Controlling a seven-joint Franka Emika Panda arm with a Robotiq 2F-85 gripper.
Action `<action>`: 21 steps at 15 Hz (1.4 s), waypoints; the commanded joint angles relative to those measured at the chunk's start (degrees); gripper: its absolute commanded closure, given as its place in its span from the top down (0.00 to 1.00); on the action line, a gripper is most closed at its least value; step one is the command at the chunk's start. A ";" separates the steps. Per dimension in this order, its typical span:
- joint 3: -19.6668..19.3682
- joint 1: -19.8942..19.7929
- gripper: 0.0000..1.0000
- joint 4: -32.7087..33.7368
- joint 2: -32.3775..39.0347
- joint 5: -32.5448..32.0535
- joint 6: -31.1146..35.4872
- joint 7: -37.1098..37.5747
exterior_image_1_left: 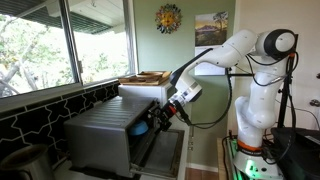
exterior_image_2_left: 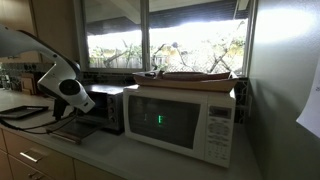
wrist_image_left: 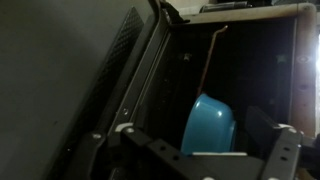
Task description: Pick the blue bowl from the top tray of the oven and turn it right side up, put the blue bowl back onto the top tray of the oven
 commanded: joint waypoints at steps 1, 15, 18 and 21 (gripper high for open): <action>-0.49 -0.46 1.00 0.50 1.25 6.52 -0.78 -4.69; 4.54 -6.92 0.92 1.90 3.52 14.24 -3.53 -4.88; 4.60 -7.33 0.91 2.03 3.75 15.43 -3.59 -5.12; 4.68 -7.59 0.87 2.18 3.93 16.46 -3.68 -5.19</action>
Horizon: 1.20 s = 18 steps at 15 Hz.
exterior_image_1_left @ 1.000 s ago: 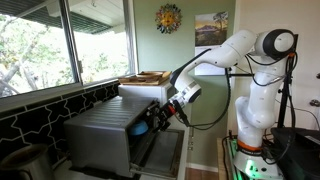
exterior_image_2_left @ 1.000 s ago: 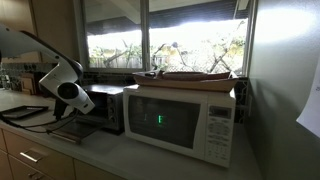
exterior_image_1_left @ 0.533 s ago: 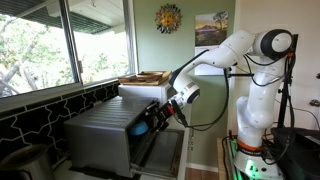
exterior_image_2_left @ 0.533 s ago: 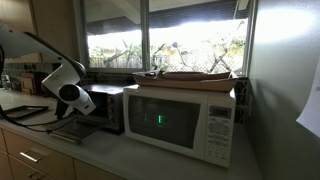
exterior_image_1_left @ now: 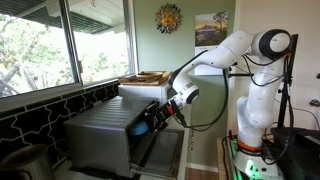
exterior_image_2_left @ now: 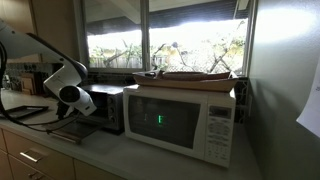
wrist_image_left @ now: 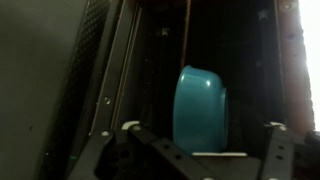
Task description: Pick the blue bowl from the top tray of the oven and turn it right side up, put the blue bowl back onto the top tray of the oven
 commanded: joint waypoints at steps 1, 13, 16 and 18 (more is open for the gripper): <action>0.83 -1.27 0.87 0.62 1.15 2.83 -1.09 -1.56; 1.19 -1.36 0.40 0.96 1.91 3.65 -1.88 -1.64; 1.12 -1.48 0.36 0.97 1.69 3.79 -2.11 -1.75; 1.04 -1.55 0.34 0.80 1.47 3.92 -2.34 -1.88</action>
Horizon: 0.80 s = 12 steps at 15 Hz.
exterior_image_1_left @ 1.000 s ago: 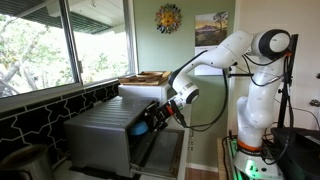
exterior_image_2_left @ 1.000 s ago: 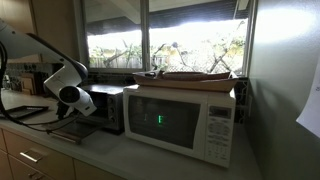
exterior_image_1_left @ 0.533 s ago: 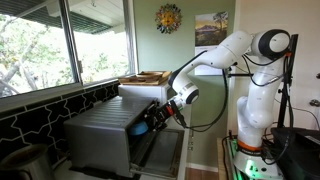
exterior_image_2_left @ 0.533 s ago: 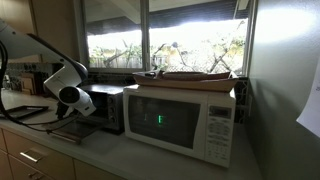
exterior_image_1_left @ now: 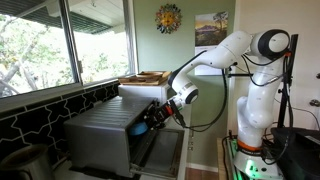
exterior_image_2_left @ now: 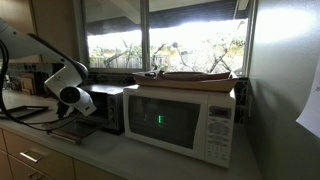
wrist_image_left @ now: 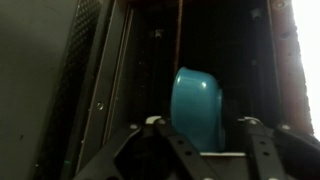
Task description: Pick the blue bowl from the top tray of the oven and turn it right side up, put the blue bowl back onto the top tray of the oven
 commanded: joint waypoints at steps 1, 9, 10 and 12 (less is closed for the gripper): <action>0.34 -1.01 0.32 0.03 0.54 2.02 -1.57 -1.88; 0.37 -0.97 0.27 -1.22 -1.12 0.11 -1.06 -1.56; 0.39 -0.98 0.27 -1.25 -1.29 0.09 -1.03 -1.79; 0.43 -1.04 0.27 -1.42 -1.85 -0.07 -1.02 -2.90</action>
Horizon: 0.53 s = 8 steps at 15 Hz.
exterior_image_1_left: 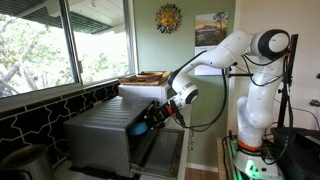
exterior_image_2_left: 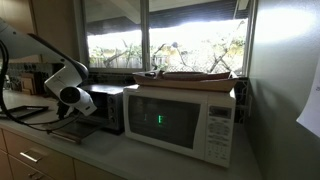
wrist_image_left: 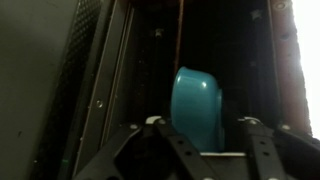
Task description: Pick the blue bowl from the top tray of the oven and turn it right side up, put the blue bowl back onto the top tray of the oven
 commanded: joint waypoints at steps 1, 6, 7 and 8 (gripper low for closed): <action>0.36 -0.84 0.27 -1.52 -2.10 -0.24 -0.90 -2.16; 0.17 -0.70 0.27 -2.71 -3.63 -2.81 -1.39 -1.69; 0.18 -0.66 0.27 -2.96 -3.84 -3.51 -1.48 -1.33; 0.20 -0.63 0.27 -3.21 -4.08 -4.18 -1.50 -1.09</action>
